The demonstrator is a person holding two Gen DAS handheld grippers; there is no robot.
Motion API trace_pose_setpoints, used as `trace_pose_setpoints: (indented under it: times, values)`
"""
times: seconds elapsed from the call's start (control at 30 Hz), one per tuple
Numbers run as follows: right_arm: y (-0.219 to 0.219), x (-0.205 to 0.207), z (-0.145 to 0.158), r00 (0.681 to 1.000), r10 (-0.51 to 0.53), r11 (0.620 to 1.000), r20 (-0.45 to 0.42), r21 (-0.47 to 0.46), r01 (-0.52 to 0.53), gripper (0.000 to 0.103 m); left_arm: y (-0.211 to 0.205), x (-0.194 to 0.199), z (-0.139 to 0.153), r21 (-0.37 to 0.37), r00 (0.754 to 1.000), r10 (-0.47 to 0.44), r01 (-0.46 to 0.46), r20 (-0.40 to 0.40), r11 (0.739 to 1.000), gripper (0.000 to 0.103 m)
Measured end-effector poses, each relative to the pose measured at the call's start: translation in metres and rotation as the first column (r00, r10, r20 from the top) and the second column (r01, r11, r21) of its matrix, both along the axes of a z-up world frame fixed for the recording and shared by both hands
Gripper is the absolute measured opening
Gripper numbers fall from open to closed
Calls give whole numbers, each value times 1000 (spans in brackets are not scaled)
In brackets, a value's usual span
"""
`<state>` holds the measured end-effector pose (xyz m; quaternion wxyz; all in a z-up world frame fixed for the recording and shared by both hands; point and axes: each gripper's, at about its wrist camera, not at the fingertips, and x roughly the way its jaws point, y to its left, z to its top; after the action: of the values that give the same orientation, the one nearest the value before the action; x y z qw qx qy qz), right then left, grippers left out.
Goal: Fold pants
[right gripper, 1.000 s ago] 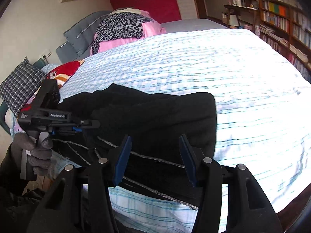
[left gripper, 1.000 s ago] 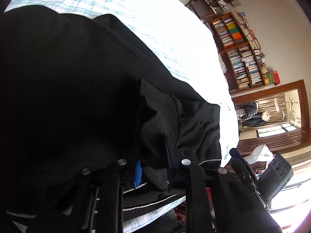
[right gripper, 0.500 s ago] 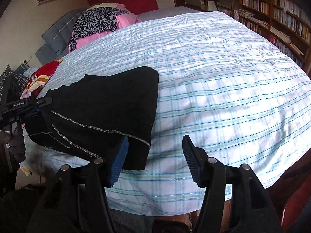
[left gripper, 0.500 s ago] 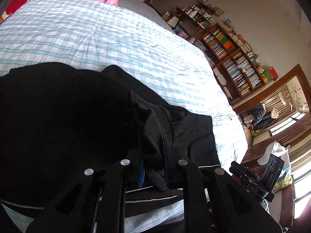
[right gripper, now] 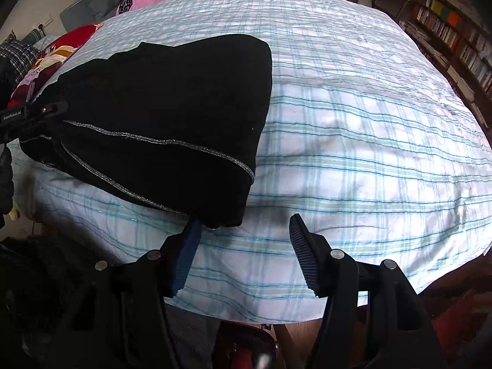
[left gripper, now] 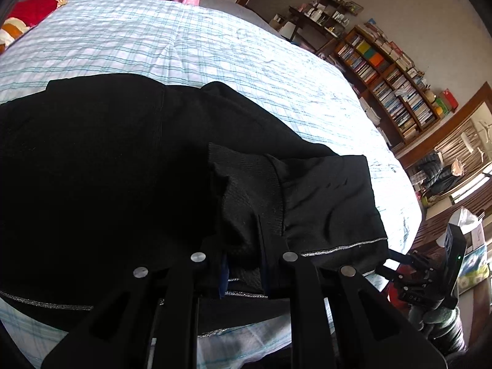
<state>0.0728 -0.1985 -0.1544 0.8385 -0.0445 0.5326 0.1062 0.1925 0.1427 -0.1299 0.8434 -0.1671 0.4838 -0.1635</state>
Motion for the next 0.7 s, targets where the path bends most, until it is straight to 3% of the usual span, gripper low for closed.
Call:
trace_pose_setpoints:
  times: [0.07,0.17,0.3,0.47,0.6,0.7]
  values:
    - [-3,0,5,1000,-3,1000,4,28,3,62,2,-1,-5,7,1000,5,-5,-2,1000,16]
    - [-8,2,24,999,21,995,29,101,-24,62,5,2,-6,12,1000,28,-28,-10,1000,24]
    - [-16,12,51,996,22,985,90,171,-37,69,12,1,11,63,995,88,-91,49,994,53]
    - [-23,56,57,990,-74,981,124,187,50,69,10,-1,37,52,988,93,-100,127,994,54]
    - [-9,94,51,981,-121,980,151,175,94,69,-19,-4,47,23,987,9,-13,159,1000,54]
    - [4,121,43,976,-141,986,166,113,123,69,-45,-4,44,25,985,-76,73,158,997,54]
